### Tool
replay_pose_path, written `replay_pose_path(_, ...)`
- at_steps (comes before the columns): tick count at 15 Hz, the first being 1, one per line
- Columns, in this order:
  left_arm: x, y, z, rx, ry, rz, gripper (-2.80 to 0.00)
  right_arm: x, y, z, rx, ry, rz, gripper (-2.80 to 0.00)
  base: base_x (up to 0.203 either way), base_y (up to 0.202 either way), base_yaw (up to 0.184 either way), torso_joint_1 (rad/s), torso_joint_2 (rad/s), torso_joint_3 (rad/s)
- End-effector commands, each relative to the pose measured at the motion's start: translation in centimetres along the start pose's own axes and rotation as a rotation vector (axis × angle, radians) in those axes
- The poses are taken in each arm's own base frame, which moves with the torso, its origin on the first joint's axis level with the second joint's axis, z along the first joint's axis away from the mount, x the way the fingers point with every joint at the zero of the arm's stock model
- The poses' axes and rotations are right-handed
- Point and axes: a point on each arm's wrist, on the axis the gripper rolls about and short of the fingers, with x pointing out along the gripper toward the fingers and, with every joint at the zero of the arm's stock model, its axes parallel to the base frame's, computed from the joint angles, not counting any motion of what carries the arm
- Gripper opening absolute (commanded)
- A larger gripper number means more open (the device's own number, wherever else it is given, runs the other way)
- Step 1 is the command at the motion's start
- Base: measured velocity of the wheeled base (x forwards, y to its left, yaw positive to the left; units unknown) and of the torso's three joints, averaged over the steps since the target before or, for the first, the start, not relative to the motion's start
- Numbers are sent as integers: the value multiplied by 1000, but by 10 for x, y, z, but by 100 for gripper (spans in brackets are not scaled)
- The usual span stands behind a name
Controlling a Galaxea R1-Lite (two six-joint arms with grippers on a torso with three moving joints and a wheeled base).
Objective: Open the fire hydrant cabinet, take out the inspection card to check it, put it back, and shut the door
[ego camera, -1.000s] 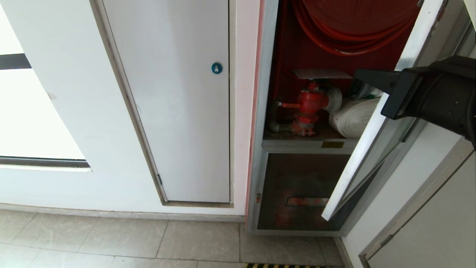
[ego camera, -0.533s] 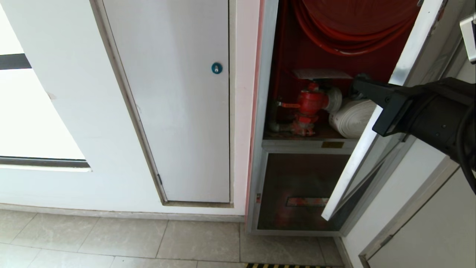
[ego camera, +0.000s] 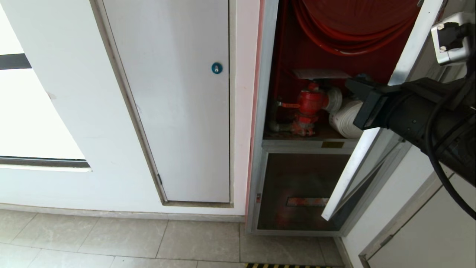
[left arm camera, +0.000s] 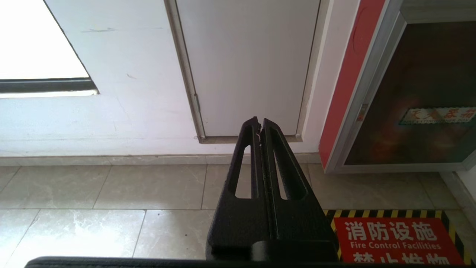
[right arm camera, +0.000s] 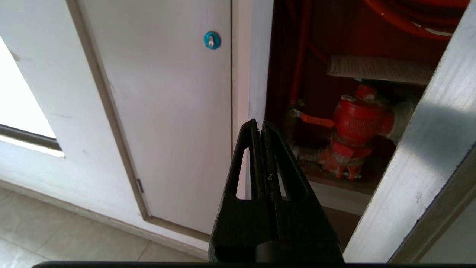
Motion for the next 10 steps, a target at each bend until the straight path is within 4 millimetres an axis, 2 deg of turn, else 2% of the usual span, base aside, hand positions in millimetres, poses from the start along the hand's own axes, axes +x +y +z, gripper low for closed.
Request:
replay_pose_path(1,0,0,0,0,2,0,-280,7,2,-7,-6,16,-7,-280,0,0,0,0,0,0)
replay_pose_path(10,0,0,0,0,2,0,-280,25,-5,-7,-11,12,-77,-280,0,0,0,0,0,0)
